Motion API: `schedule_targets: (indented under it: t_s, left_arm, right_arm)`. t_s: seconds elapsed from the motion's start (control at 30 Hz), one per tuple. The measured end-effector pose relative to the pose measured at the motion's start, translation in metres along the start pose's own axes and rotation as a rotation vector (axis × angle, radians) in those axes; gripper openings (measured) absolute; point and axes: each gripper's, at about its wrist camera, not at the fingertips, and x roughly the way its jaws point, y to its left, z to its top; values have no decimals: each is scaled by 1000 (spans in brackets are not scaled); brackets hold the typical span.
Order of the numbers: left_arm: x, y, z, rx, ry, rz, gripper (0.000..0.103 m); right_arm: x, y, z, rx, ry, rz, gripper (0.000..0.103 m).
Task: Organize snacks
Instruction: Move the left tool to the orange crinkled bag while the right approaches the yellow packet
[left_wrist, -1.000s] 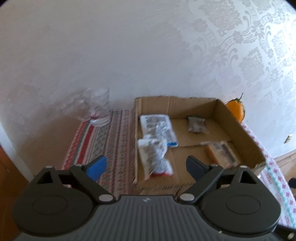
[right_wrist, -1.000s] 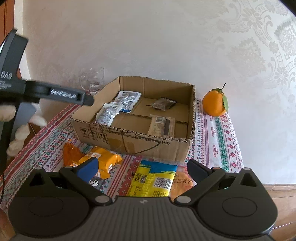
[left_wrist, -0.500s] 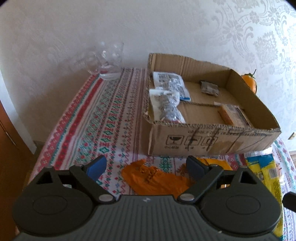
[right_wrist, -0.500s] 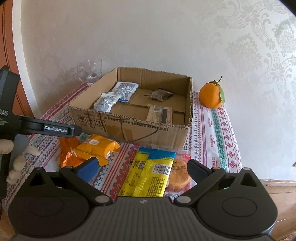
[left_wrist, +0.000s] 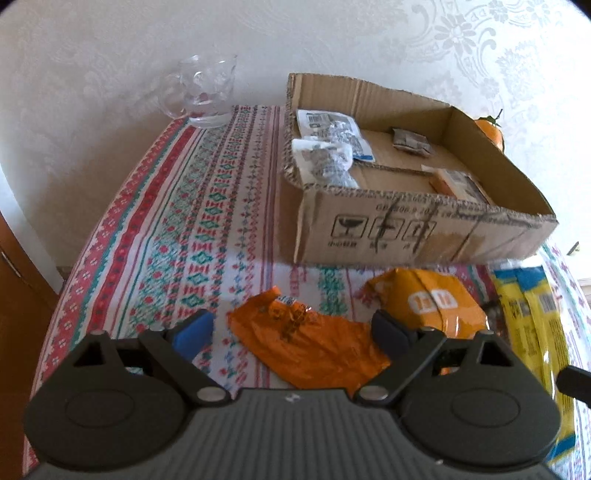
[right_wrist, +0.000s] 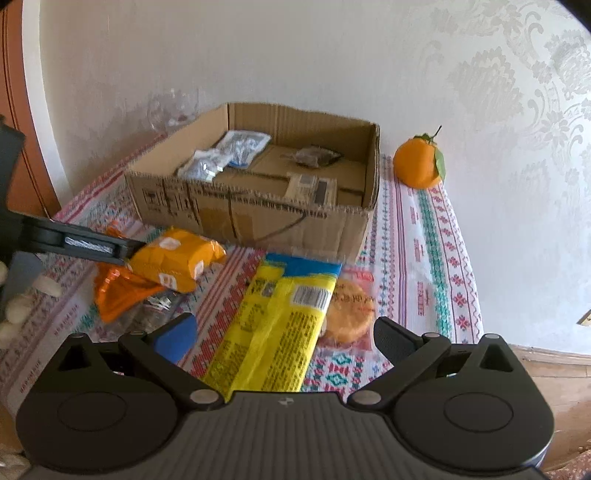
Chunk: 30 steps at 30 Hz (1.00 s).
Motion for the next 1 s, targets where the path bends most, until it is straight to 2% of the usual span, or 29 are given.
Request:
schedule_targets:
  t_s: [0.6,1.0]
  left_arm:
    - [-32,37,-33,-1,37,14,93]
    - [-53,49,-53,34,56,32,93]
  right_arm:
    - [23,34,-9,-98,67,-33,103]
    - [25,33,-19,-138,92,-78,103]
